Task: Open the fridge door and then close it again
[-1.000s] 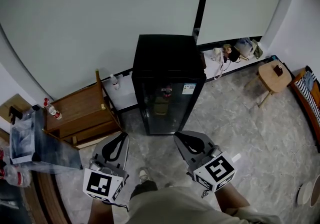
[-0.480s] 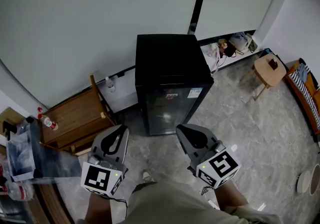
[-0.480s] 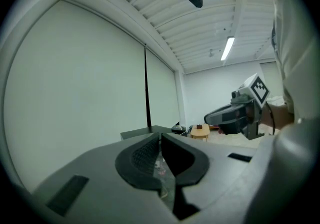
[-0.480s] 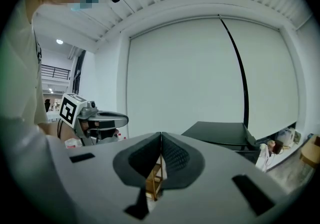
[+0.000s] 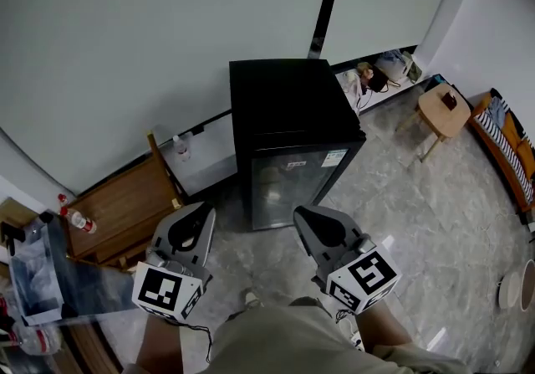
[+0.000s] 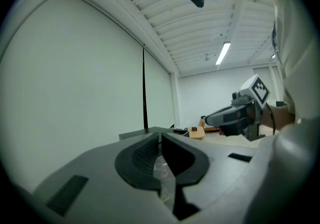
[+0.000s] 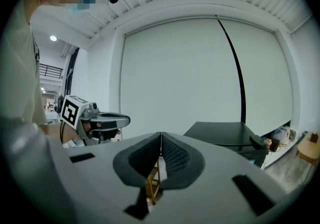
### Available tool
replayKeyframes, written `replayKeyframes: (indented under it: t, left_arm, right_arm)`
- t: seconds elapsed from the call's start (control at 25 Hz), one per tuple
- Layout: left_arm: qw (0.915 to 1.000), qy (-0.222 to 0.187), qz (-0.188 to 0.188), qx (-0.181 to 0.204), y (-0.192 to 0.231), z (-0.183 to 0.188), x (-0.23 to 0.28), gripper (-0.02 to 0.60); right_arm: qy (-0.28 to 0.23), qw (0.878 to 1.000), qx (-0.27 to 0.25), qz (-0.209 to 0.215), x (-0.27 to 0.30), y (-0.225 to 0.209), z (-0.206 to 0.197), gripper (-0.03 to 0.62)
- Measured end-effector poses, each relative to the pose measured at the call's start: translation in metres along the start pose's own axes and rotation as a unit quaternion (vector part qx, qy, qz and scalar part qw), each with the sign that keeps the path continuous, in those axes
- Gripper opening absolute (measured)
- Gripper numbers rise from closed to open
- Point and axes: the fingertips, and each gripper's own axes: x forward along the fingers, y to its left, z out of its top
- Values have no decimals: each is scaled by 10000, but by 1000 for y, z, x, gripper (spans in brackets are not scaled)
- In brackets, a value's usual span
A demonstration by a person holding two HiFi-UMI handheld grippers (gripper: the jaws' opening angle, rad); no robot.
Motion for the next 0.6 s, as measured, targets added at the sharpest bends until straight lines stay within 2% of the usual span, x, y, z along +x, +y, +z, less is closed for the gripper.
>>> replayKeyframes:
  t: [0.12,0.32,0.52,0.6]
  left_arm:
    - [9994,-211,-106,-233,11,4,4,18]
    - [9995,-199,-214,-120,15,9,15,18]
    - [9994,-126,-251,-223,14,9,31,20]
    - [9994,-159,-193,-232,15,12,37,47]
  right_arm:
    - [8,10000,3,-49,7,1,0,-3]
    - [51,10000,-2,-17,8,-4,4,-3]
    - [75,9999,-33,108,9,-20,6,-3]
    - [73,9998,-28,173,8,-25,6,-3]
